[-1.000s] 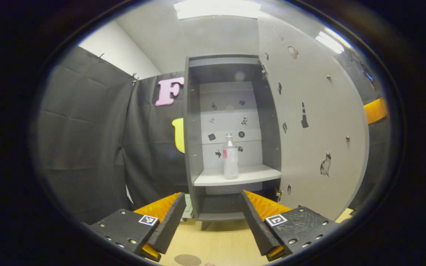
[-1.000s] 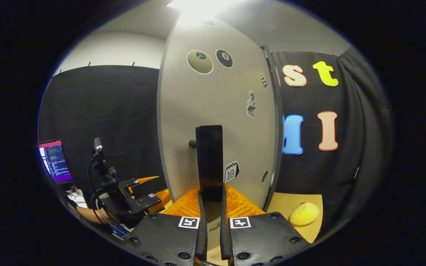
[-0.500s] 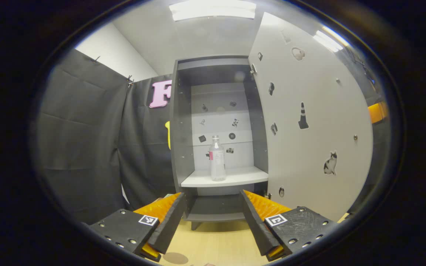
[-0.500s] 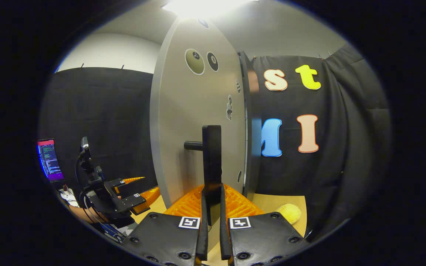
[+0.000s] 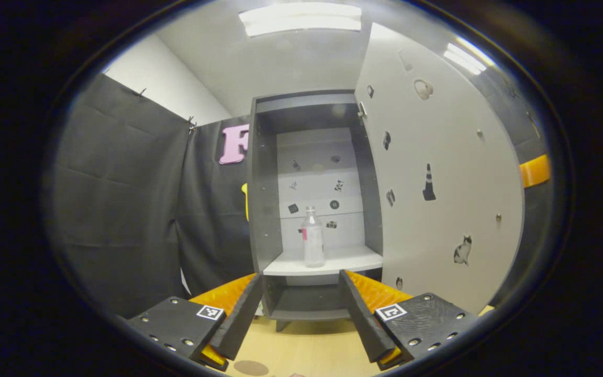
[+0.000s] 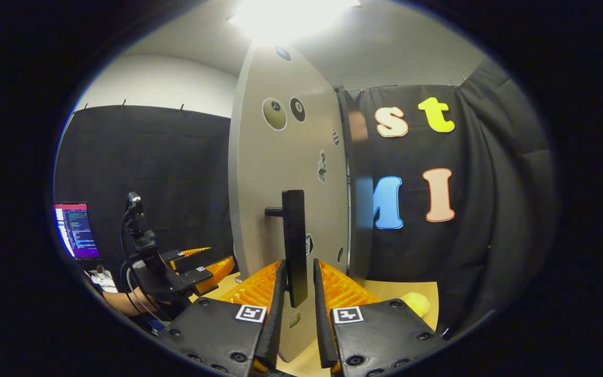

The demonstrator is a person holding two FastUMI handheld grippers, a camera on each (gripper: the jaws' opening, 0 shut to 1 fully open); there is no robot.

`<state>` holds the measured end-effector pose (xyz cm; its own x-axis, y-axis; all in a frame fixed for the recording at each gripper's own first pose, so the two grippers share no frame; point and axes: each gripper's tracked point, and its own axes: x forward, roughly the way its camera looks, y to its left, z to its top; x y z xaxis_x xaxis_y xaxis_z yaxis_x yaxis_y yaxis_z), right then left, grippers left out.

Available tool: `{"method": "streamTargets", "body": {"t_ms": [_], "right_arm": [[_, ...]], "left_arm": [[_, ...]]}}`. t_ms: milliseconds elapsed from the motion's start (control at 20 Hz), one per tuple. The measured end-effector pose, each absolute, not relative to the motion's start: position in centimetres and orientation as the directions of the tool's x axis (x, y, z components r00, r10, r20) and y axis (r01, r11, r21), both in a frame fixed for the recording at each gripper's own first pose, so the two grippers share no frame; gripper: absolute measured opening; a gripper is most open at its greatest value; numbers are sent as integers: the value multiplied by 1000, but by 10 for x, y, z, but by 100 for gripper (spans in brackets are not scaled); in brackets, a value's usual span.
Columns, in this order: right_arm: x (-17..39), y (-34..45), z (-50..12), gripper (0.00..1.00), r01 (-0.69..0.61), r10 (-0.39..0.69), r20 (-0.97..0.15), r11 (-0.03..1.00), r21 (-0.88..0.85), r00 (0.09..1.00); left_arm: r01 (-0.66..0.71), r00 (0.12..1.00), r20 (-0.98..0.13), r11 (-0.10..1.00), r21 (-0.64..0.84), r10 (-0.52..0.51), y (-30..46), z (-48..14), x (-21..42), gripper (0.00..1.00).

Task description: Open the cabinet door with the right hand, grasp the bottle in the cabinet with the left hand and place it on the coaster, then close the cabinet door with the right hand.

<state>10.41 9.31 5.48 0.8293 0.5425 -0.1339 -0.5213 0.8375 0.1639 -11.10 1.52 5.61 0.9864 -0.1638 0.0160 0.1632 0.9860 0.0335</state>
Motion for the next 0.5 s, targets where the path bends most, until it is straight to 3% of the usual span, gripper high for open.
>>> {"method": "streamTargets", "body": {"t_ms": [200, 350, 500], "right_arm": [[93, 46, 45, 40, -411, 425, -158, 904, 115, 891], [113, 25, 34, 98, -295, 307, -179, 951, 88, 935], [131, 6, 25, 95, -170, 180, -196, 983, 64, 964]], "left_arm": [[209, 978, 23, 978, 10, -209, 14, 79, -82, 91], [233, 972, 27, 973, 2, -233, 14, 89, -51, 89], [255, 967, 15, 967, -24, -255, 15, 92, -16, 87]]}}
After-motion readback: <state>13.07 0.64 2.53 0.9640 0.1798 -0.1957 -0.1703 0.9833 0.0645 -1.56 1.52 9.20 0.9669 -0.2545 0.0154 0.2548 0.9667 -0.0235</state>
